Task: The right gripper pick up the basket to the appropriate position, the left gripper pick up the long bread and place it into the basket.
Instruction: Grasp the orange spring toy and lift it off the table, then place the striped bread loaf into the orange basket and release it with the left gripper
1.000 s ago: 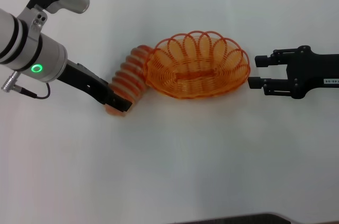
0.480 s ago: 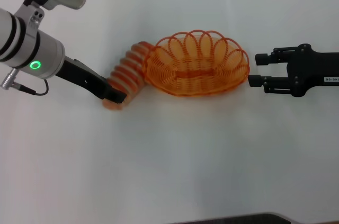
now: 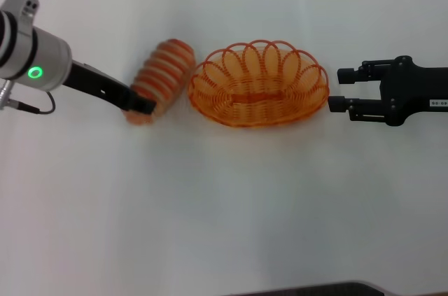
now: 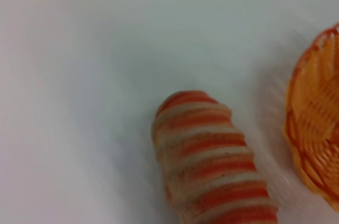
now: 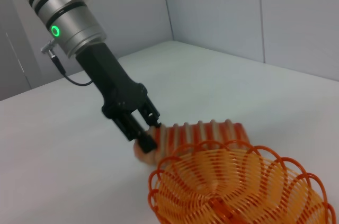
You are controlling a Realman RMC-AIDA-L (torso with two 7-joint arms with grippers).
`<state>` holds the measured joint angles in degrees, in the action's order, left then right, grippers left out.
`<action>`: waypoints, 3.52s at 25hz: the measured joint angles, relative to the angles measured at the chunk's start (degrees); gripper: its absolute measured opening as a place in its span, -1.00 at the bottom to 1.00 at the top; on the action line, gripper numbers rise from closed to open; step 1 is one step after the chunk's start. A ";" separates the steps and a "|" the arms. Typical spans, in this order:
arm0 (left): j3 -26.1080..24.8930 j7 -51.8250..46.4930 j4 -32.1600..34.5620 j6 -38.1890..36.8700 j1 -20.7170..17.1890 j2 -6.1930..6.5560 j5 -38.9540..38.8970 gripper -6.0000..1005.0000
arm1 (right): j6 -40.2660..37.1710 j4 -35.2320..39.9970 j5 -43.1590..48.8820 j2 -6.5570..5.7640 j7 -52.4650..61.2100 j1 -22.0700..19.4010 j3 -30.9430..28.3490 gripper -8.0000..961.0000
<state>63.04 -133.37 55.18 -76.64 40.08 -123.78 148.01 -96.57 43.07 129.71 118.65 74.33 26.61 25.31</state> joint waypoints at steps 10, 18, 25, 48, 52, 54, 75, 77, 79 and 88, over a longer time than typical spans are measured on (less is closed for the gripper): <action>-3.58 1.88 0.81 4.54 -0.47 0.20 -0.62 -0.05 | -1.19 0.08 -0.10 -0.40 0.02 -0.14 -0.07 0.44; -7.34 12.37 4.97 -0.53 -1.71 0.43 -8.43 -0.20 | -1.82 0.09 -0.56 -1.04 0.01 -0.83 -0.61 0.45; -12.01 24.66 7.88 -13.03 -0.81 1.19 -16.46 -0.31 | -3.13 0.09 -0.60 -1.95 -0.02 -1.06 -0.83 0.46; 7.42 35.24 6.42 -6.00 3.24 -0.24 -17.08 -0.55 | -6.62 0.09 -0.24 -2.99 -0.49 -2.35 -0.08 0.49; 9.86 34.81 6.20 -3.80 3.34 -0.38 -17.15 -0.56 | -6.68 0.09 -0.19 -2.99 -0.45 -2.36 0.09 0.49; 10.26 34.53 6.20 -1.90 3.31 -0.62 -17.19 -0.56 | -6.72 0.08 -0.16 -2.99 -0.37 -2.36 0.21 0.50; 12.14 31.91 4.25 0.37 2.85 -0.38 -17.42 -0.16 | -6.22 0.08 -0.16 -2.99 0.01 -1.34 0.24 0.52; 12.19 31.64 4.23 -0.06 2.95 -0.31 -17.31 -0.11 | -6.24 0.08 -0.16 -3.00 0.02 -1.26 0.07 0.53; 12.27 31.53 4.23 -0.37 3.02 -0.29 -17.00 -0.04 | -6.26 0.09 -0.22 -3.05 0.02 -1.24 0.01 0.53; 8.40 27.56 4.22 -1.21 2.97 -0.19 -16.93 0.39 | -6.34 0.08 -0.65 -3.09 0.03 -1.20 -0.16 0.54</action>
<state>71.44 -105.81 59.40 -77.85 43.05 -123.97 131.08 -102.91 43.15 129.06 115.56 74.36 25.41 25.15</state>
